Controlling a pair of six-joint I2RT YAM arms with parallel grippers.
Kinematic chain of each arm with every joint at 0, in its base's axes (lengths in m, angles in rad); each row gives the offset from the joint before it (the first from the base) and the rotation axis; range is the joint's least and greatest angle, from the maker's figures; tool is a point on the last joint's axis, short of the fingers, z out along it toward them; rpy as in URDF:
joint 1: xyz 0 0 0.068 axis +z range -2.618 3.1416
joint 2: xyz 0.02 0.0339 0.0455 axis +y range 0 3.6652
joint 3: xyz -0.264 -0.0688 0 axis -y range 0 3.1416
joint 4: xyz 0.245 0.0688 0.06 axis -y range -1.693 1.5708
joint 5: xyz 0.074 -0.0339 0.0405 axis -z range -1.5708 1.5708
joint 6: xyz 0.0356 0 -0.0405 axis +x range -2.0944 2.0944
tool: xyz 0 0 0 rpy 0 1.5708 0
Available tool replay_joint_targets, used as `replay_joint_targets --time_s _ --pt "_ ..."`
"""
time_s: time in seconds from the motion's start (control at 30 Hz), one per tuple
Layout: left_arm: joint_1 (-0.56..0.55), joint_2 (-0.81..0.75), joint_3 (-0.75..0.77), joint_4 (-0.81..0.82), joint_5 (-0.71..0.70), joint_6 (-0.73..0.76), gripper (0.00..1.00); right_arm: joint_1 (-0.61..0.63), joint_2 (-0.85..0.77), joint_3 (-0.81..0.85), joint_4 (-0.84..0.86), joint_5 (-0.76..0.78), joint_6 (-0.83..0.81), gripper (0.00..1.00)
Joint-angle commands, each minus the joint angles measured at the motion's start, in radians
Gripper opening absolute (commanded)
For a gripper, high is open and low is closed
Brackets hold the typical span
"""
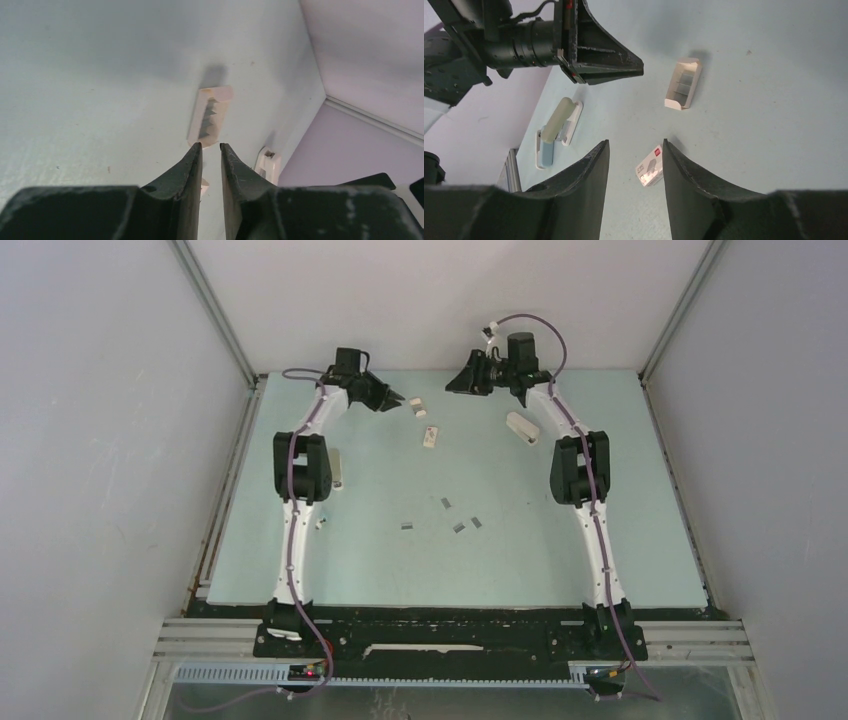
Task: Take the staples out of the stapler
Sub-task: Move the staple box to the center of the board.
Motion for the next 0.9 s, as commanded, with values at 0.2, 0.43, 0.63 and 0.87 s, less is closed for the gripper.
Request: replay_joint_targets --time_s 0.2,0.43,0.63,0.87 --pt "0.05 -0.013 0.053 -0.014 0.119 0.036 0.31 0.026 0.027 -0.005 0.085 0.128 0.201 0.52" --pt "0.058 0.014 0.055 -0.009 0.216 0.052 0.36 0.041 0.036 -0.019 0.115 0.187 0.3 0.32" --pt "0.06 0.044 0.069 0.047 0.248 0.007 0.28 0.033 0.007 -0.033 0.079 0.155 0.246 0.0" --pt "0.077 0.016 0.056 0.075 0.279 0.055 0.23 0.018 -0.055 -0.055 -0.049 0.047 -0.022 0.1"
